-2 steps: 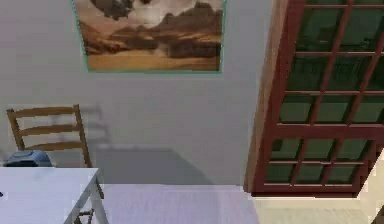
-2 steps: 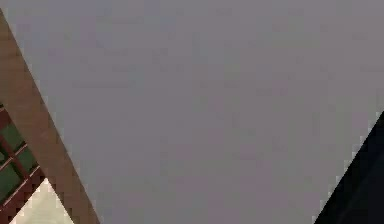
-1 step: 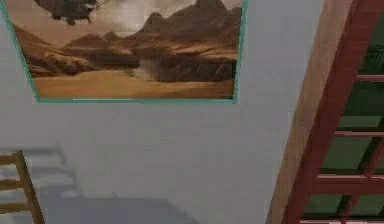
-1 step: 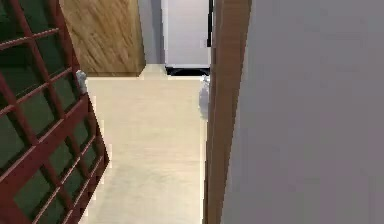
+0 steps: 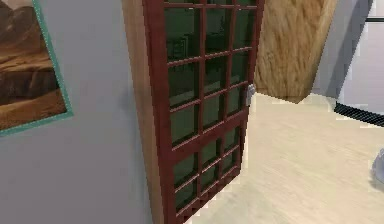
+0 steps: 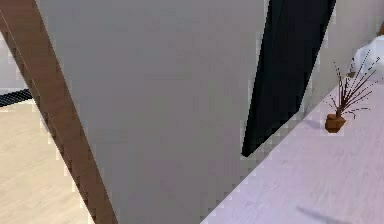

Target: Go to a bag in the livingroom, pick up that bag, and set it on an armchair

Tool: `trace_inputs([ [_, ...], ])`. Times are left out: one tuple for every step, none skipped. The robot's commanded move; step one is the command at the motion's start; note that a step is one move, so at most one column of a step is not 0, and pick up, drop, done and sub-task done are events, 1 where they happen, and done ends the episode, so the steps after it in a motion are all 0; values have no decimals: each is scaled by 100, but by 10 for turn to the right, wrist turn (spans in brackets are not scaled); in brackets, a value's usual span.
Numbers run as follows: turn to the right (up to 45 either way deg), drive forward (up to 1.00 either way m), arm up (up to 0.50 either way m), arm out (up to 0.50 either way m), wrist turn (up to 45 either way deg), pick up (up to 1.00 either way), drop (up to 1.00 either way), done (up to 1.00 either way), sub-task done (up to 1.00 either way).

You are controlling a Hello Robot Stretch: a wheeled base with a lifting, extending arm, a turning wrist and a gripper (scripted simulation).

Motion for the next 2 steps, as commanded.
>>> trace_inputs([
  [0, 45, 0, 0, 0, 0, 0, 0, 0],
  [420, 0, 0, 0, 0, 0, 0, 0, 0],
])
